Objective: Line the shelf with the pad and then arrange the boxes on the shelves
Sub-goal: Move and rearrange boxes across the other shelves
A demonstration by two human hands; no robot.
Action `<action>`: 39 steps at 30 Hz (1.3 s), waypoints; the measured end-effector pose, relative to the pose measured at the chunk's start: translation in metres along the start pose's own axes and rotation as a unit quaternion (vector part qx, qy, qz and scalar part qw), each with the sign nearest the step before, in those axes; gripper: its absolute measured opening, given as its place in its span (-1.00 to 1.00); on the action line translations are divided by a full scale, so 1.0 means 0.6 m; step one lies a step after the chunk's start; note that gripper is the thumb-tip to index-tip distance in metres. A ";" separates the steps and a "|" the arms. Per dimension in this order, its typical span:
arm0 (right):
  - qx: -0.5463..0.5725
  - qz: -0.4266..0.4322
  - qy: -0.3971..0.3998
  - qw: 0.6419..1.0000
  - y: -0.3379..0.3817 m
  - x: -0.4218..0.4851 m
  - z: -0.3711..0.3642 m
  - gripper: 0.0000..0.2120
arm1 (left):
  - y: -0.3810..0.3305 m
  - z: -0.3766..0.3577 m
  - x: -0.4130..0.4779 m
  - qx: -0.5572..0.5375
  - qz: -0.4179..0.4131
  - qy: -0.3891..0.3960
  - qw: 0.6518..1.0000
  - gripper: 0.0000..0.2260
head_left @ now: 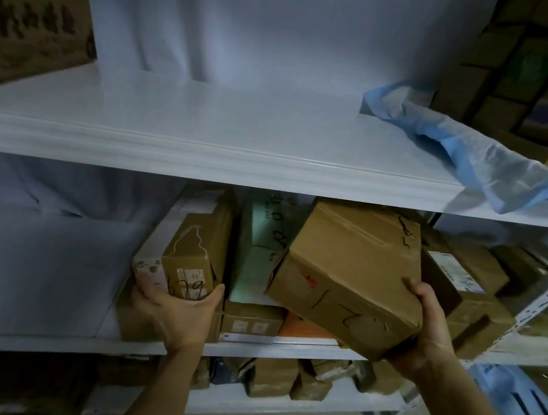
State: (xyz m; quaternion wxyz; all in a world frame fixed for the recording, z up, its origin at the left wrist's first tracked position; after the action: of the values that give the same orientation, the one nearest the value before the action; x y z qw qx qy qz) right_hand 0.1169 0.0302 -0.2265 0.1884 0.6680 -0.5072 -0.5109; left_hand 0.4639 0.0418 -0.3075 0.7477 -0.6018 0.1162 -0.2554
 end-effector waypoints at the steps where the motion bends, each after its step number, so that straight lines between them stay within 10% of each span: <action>1: 0.002 -0.003 0.001 1.000 0.004 0.011 0.008 -0.65 | 0.000 -0.012 -0.011 0.016 -0.007 -0.006 1.000 0.24; 10: -0.023 -0.037 0.036 0.998 0.055 0.070 0.039 -0.53 | 0.021 -0.060 -0.083 0.069 0.096 -0.023 0.993 -0.18; 15: 0.004 -0.049 0.029 0.998 0.092 0.092 0.063 -0.57 | -0.169 -0.092 -0.144 -0.019 -0.085 0.048 0.995 -0.74; 22: -0.001 -0.041 -0.008 0.999 0.192 0.134 0.131 -0.57 | -0.336 -0.295 -0.241 -0.033 -0.074 0.355 0.931 -0.53; 32: -0.021 0.037 -0.063 0.997 0.252 0.240 0.216 -0.65 | -0.270 -0.443 -0.313 -0.023 0.081 0.331 0.940 -0.52; 39: -0.249 0.121 -0.167 0.946 0.241 0.300 0.272 -0.71 | -0.239 -0.481 -0.342 0.010 0.084 0.305 0.949 -0.69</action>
State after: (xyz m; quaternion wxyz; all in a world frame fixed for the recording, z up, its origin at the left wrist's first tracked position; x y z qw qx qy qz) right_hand -0.1023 -0.1429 -0.2699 0.3220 0.4386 -0.4649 -0.6984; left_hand 0.1177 -0.1146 -0.2689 0.7013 -0.4758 0.3861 -0.3643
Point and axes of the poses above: each hand's wrist, its own x-axis towards the middle knuckle, its own z-axis out of the back of the hand, y = z × x, the point moved 7 cm from there along x, towards the middle knuckle, and after that the axes turned 1 degree about -x, right-handed, at the moved point
